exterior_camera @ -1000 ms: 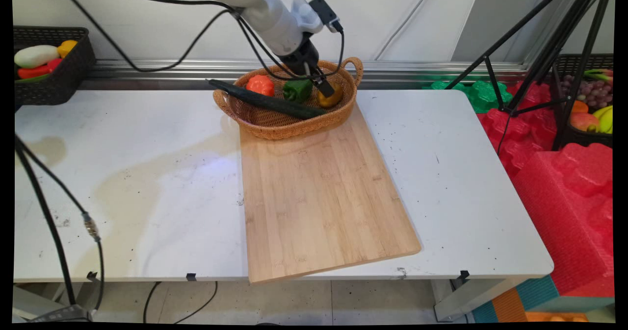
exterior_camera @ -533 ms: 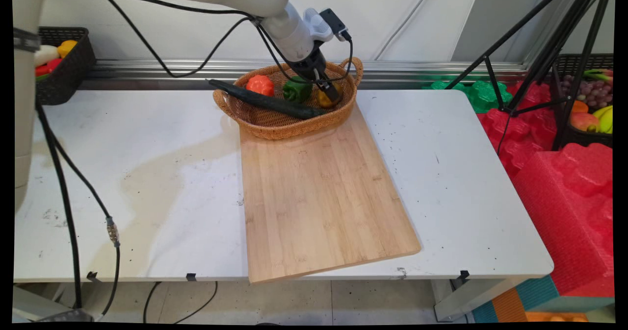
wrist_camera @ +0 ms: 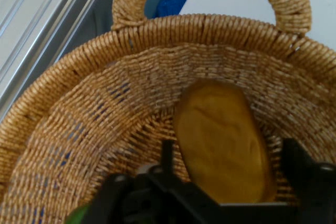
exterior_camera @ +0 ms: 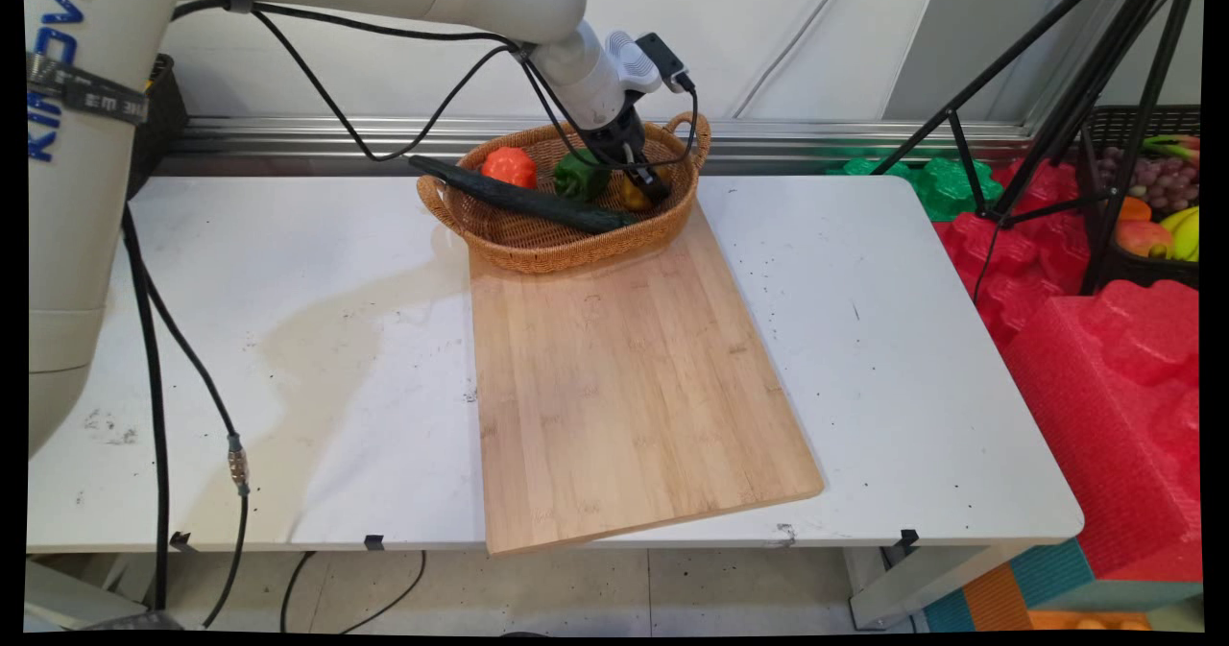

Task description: Pick up the potato from the vegetable basket, then place the picked object on the cutting board

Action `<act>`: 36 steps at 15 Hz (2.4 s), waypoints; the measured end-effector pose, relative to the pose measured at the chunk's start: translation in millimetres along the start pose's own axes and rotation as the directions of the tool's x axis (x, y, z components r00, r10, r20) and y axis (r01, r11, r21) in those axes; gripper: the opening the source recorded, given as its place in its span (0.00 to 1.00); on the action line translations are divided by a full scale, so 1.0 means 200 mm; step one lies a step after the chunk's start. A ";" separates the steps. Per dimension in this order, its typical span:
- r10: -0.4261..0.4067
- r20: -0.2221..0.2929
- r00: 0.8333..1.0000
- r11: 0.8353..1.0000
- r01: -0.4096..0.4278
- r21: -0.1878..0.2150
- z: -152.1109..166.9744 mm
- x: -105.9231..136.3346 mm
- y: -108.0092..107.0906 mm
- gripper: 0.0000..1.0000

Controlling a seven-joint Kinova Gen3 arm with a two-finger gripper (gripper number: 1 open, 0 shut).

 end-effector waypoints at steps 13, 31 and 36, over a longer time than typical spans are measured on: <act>-0.035 -0.063 0.997 0.999 0.037 0.039 -0.21 0.01 0.10 0.00; 0.162 -0.054 0.985 0.979 -0.168 -0.116 -1.00 -0.45 0.91 0.00; 0.235 -0.006 0.972 0.958 -0.232 -0.168 -0.96 -0.58 1.05 0.00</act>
